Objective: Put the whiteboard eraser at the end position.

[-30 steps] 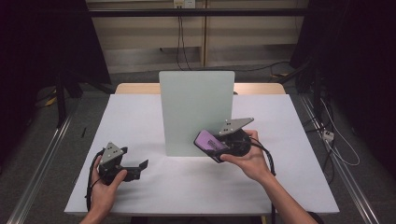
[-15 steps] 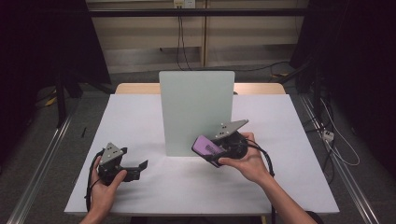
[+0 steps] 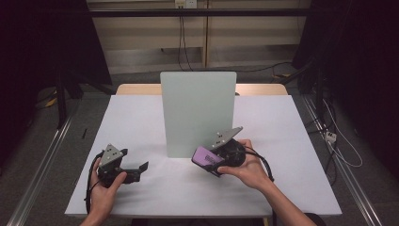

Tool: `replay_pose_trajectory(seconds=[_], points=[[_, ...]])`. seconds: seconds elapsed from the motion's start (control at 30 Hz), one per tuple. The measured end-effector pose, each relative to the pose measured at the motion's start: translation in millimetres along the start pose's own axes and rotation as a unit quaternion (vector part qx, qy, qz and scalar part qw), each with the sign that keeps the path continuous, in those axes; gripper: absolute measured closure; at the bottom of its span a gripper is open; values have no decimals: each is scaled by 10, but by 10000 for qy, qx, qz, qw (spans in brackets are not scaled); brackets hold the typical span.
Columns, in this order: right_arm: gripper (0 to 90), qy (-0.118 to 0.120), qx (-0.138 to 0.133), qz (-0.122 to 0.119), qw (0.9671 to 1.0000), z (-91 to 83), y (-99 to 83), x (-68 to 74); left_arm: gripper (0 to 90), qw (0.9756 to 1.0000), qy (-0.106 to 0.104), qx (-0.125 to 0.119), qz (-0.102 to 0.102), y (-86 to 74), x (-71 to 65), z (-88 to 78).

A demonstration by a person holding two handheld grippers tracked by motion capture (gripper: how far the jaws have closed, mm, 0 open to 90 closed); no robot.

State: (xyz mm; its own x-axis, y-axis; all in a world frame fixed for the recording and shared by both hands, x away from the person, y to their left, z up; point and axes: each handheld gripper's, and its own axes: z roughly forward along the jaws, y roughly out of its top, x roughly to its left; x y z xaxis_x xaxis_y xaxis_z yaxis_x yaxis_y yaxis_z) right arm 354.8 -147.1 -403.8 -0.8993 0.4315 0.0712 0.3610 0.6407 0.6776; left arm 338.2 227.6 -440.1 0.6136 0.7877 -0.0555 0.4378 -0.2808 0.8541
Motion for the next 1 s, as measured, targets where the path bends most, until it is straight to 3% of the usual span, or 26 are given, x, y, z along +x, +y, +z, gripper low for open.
replay_pose_trajectory(seconds=[0.53, 1.0], points=[[415, 534, 663, -104, 9963, 252, -51, 158, 51, 10000, -17, -24, -21, -4, 3, -2], [413, 603, 881, -167, 9941, 431, -70, 202, 51, 10000, -32, 2, -10, -6, -3, 10]])
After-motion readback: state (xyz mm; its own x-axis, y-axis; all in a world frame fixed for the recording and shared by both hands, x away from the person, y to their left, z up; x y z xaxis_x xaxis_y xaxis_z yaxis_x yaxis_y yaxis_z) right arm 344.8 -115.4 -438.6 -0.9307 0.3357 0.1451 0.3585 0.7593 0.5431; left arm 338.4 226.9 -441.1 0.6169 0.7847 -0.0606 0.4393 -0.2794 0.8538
